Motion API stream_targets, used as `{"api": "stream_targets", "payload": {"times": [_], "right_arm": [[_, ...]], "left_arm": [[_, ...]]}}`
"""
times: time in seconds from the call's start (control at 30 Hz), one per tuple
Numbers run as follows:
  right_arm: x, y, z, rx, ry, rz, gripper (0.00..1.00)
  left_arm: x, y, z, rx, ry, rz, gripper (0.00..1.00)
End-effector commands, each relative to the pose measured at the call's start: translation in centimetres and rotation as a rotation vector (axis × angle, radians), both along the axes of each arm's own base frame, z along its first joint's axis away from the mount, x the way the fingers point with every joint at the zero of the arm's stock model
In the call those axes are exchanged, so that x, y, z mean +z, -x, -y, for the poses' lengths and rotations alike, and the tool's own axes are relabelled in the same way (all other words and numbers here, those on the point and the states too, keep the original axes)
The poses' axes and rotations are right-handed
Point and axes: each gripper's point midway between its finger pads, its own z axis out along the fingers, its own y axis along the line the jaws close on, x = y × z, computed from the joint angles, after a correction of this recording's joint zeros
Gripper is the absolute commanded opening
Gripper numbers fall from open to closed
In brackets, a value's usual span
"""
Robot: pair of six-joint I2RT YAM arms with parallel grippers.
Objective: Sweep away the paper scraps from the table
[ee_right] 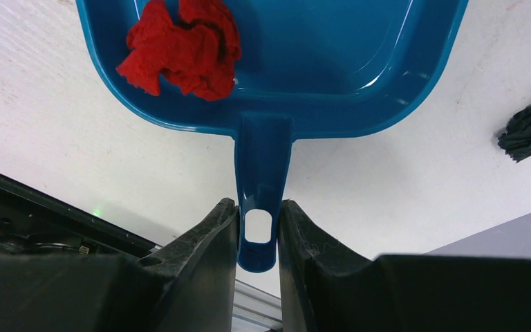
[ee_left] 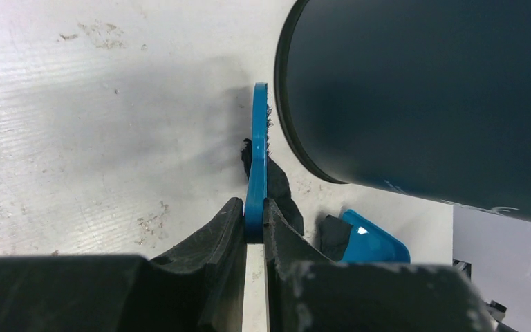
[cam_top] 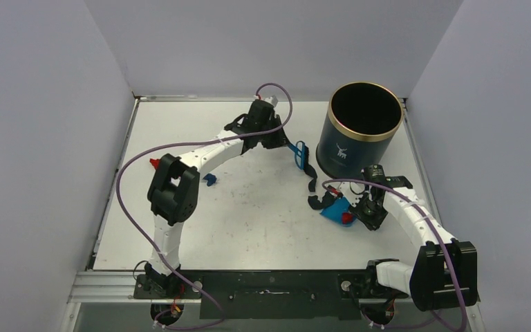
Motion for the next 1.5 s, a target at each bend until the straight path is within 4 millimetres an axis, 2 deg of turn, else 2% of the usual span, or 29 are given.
{"api": "stream_targets", "payload": {"times": [0.0,0.2,0.33,0.5,0.6,0.77,0.9,1.0,1.17,1.27,1.33,1.47], "right_arm": [[0.3,0.1,0.5,-0.002,0.034,0.006,0.13],[0.0,-0.4,0.2,-0.001,0.022,0.001,0.13],[-0.1,-0.7,-0.1,0.006,0.020,-0.014,0.13],[-0.3,-0.5,-0.4,0.036,0.031,-0.036,0.13],[-0.4,-0.3,-0.9,0.053,0.033,-0.045,0.13],[-0.4,0.5,-2.0,0.100,0.018,-0.073,0.14],[-0.1,1.6,-2.3,0.162,0.028,-0.099,0.14],[0.3,2.0,-2.0,0.185,0.055,-0.105,0.14],[1.1,2.1,-1.3,0.202,0.094,-0.102,0.14],[1.6,2.1,-1.3,0.212,0.099,-0.109,0.14],[1.7,2.1,-1.3,0.216,0.100,-0.114,0.14],[1.4,2.1,-1.4,0.214,0.111,-0.116,0.14]], "left_arm": [[1.6,-0.7,1.2,-0.023,0.048,0.024,0.00],[0.1,1.9,0.6,-0.086,0.046,-0.021,0.00],[-0.8,4.7,0.6,-0.153,0.040,-0.056,0.00],[-0.9,7.9,0.2,-0.204,0.020,-0.063,0.00],[0.4,8.9,0.3,-0.220,0.042,-0.049,0.00],[4.1,9.6,-0.1,-0.231,0.079,0.009,0.00],[6.5,9.4,-2.7,-0.216,-0.018,0.062,0.00],[7.5,9.8,-5.0,-0.216,-0.122,0.078,0.00],[6.6,11.7,-7.8,-0.285,-0.312,0.011,0.00],[5.8,12.9,-8.8,-0.310,-0.398,-0.023,0.00],[5.0,13.4,-9.1,-0.313,-0.438,-0.042,0.00],[3.0,14.4,-8.3,-0.322,-0.468,-0.077,0.00]]}}
